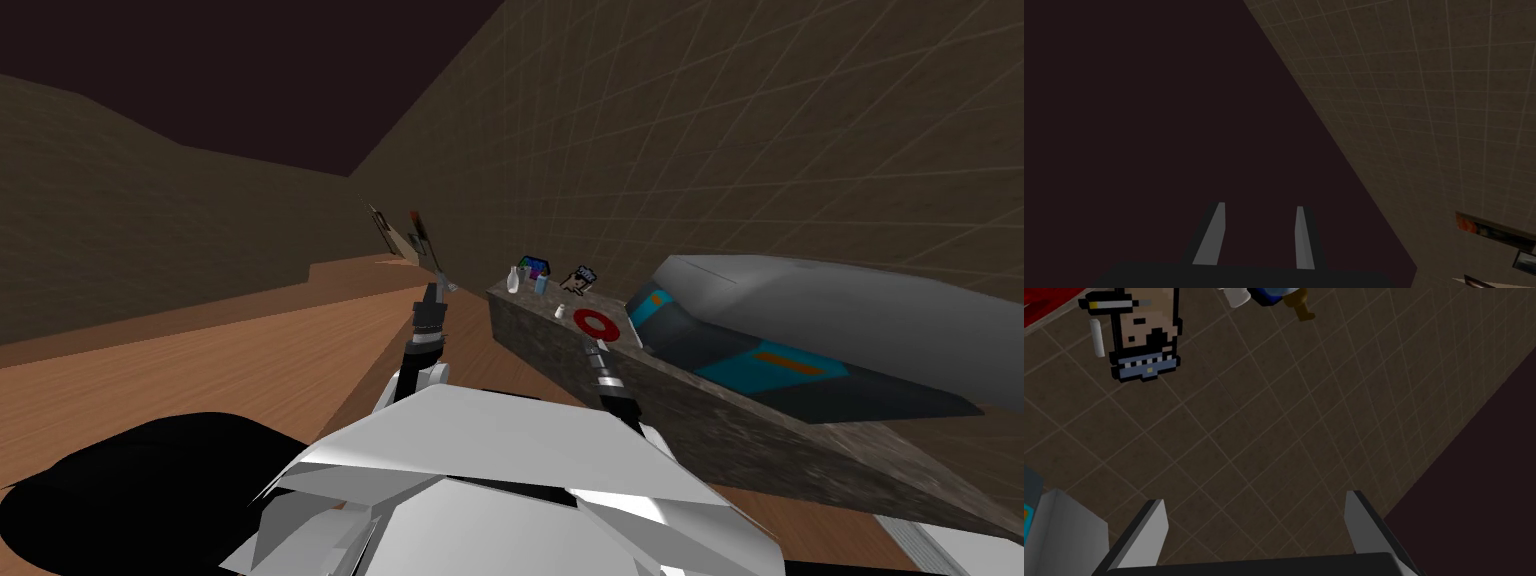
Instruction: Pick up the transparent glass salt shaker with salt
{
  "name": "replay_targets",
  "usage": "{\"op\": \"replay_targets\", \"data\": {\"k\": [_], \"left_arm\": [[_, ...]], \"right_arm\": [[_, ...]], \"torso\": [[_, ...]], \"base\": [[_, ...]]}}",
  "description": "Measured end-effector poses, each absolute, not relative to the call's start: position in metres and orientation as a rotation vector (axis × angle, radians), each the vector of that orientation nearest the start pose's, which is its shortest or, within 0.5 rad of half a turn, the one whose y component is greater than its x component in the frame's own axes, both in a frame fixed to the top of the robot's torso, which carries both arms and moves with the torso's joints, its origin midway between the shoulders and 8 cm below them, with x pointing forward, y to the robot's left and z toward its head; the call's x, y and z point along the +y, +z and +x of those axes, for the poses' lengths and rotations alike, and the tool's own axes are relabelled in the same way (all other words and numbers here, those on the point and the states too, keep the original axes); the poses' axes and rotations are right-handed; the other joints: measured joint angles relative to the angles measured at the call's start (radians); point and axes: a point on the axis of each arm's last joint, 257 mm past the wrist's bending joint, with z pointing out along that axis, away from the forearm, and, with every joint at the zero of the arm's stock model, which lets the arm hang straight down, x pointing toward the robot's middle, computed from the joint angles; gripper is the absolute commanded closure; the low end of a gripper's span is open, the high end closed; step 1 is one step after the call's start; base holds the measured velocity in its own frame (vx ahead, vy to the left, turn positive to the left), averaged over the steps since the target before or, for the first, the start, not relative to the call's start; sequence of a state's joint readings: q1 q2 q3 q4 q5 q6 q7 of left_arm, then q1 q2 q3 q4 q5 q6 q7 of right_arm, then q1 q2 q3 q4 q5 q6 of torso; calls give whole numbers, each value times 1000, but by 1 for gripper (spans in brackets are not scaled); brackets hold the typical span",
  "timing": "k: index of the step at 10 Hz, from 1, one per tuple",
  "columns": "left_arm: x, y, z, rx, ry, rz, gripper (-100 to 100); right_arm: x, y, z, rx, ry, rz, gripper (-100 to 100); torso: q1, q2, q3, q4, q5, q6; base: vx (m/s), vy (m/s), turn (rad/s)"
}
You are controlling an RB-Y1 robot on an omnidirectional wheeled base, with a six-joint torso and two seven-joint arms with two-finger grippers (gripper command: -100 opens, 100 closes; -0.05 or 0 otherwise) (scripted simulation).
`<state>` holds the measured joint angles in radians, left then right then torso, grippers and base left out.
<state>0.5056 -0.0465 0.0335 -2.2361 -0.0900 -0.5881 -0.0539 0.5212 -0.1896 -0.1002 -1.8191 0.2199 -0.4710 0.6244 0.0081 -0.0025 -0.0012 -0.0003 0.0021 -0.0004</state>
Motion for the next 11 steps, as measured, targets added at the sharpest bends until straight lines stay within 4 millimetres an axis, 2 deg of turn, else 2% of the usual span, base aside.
{"op": "replay_targets", "data": {"k": [4,11], "left_arm": [[282,19,336,616,-1170,-578,0],[282,19,336,616,-1170,-578,0]], "right_arm": [[-341,-243,379,1453,268,249,-100],[-349,-280,381,1592,110,74,-100]], "torso": [[-1,-7,-4,-1,0,0],[-4,-11,-6,-2,-1,0]], "base": [[107,99,-64],[161,66,-54]]}}
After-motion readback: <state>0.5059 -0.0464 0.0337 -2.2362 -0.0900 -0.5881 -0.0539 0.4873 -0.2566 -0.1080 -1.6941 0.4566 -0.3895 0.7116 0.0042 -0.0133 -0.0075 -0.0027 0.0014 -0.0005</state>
